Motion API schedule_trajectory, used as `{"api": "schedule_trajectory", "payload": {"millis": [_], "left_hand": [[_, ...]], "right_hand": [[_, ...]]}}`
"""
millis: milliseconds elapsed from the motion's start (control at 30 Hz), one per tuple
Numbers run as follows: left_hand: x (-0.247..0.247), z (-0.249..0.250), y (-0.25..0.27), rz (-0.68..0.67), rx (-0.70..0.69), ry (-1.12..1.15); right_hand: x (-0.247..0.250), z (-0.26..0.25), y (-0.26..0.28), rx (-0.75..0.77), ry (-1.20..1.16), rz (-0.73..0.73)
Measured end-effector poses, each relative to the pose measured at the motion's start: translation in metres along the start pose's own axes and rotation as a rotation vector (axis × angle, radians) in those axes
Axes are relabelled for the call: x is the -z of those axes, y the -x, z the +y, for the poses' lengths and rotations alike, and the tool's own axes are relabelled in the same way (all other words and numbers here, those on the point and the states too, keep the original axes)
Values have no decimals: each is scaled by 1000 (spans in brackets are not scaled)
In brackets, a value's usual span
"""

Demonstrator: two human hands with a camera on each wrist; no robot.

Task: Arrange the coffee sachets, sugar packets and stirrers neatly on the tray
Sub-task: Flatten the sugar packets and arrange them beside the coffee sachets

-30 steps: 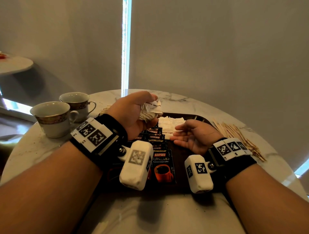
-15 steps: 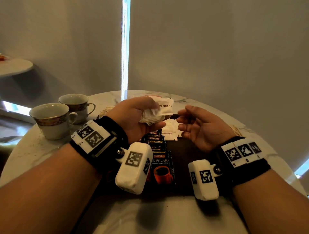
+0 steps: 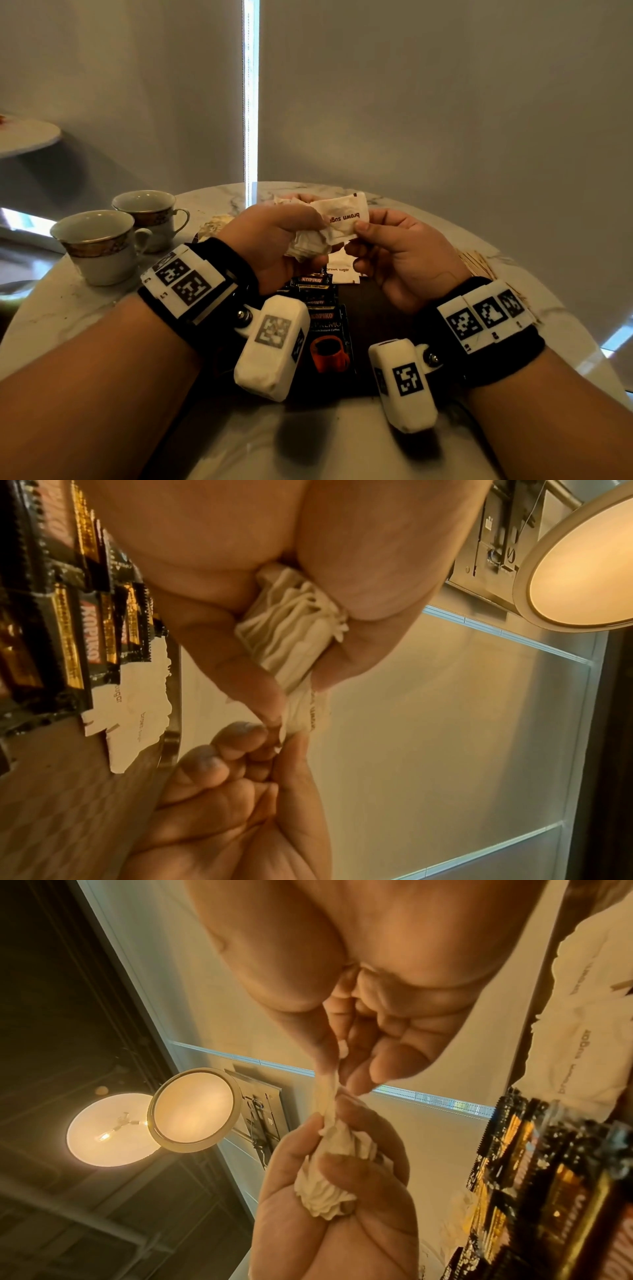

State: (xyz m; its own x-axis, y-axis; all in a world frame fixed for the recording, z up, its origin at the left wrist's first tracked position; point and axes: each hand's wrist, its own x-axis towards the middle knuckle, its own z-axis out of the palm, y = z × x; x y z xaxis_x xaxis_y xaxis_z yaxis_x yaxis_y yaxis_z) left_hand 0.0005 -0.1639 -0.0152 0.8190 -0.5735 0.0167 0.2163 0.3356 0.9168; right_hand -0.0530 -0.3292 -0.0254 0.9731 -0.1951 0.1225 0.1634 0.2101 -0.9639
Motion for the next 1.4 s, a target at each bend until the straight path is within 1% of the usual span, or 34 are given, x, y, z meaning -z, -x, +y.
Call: {"api": "schedule_trajectory", "payload": {"millis": [167, 267, 400, 533, 600, 700, 767, 867, 967, 1067, 1133, 1300, 1400], "left_hand": [[4, 0, -2, 35, 52, -24], [6, -1, -2, 21, 79, -68], [4, -4, -1, -42, 82, -128], [2, -3, 3, -82, 93, -189], [1, -3, 3, -65, 94, -217], [0, -4, 2, -3, 56, -176], [0, -4, -1, 30, 11, -130], [-1, -3, -3, 49, -47, -60], [1, -2, -4, 56, -55, -64], [3, -2, -4, 42, -23, -82], [4, -3, -4, 54, -10, -79], [4, -1, -5, 87, 7, -42], [6, 0, -5, 107, 8, -3]], "right_hand": [[4, 0, -7, 4, -63, 94], [4, 2, -8, 2, -106, 126], [0, 8, -7, 21, -43, 51], [-2, 7, -4, 33, -58, 11], [-2, 8, -4, 38, -90, 11], [-3, 10, -3, 46, -104, -6], [-2, 9, -1, 21, -41, -52], [1, 9, 2, -63, 72, -99], [1, 9, 0, -87, 95, -45], [2, 7, -1, -69, 25, -9], [7, 4, -5, -57, -22, 41], [47, 0, -32, -26, -160, 273], [71, 13, -46, -144, -121, 414]]}}
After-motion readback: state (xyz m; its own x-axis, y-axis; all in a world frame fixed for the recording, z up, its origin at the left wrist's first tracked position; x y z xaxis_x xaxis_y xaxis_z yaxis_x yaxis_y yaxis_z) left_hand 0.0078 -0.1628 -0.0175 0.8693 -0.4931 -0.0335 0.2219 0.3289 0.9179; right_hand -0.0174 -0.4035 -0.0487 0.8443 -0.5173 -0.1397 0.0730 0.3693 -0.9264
